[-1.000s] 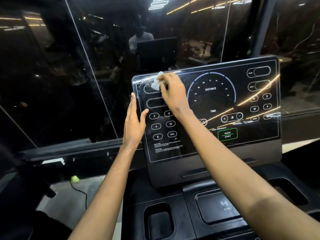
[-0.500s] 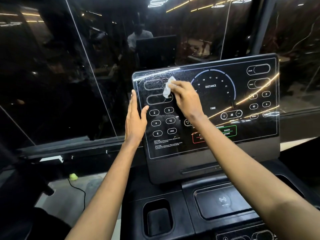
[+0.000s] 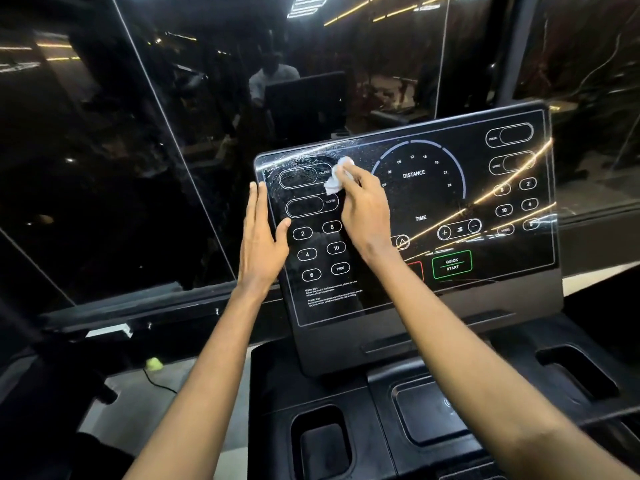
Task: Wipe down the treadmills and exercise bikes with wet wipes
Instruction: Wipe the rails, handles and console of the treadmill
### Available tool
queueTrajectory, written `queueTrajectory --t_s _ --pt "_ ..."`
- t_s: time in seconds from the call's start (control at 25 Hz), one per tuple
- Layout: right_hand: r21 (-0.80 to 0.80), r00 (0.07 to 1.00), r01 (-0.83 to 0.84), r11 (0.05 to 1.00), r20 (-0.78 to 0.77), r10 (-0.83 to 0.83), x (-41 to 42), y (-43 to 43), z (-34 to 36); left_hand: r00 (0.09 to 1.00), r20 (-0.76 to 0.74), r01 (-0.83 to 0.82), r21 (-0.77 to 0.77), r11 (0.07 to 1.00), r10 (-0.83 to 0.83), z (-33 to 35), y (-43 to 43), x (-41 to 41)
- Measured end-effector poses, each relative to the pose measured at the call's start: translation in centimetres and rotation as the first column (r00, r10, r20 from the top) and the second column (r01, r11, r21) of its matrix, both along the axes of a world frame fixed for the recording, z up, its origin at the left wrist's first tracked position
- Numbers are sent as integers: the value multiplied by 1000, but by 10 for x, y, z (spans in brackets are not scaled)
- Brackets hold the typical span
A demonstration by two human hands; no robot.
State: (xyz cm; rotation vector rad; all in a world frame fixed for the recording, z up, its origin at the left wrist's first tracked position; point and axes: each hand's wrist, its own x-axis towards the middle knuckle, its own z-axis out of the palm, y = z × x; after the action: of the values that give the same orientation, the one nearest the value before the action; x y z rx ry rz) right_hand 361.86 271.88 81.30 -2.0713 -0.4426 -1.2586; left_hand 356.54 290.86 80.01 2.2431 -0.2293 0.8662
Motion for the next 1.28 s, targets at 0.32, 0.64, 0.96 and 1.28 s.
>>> queueTrajectory --t_s 0.32,0.64,0.96,1.28 --pt "-9 956 -189 982 -231 182 -70 -27 -94 1000 -8 -1 -203 979 -1 -38 -26 -16" --pt "-13 902 -103 995 -422 88 -119 -83 -175 1000 -23 13 -277 961 -20 -62 -34 -26" --pt "-7 818 -156 988 -562 125 -143 -88 -194 999 10 -42 -271 962 47 -67 -43 -26" --pt "25 785 80 997 -618 -48 -125 -154 -195 991 -29 -135 -289 948 132 -90 -67 -41"
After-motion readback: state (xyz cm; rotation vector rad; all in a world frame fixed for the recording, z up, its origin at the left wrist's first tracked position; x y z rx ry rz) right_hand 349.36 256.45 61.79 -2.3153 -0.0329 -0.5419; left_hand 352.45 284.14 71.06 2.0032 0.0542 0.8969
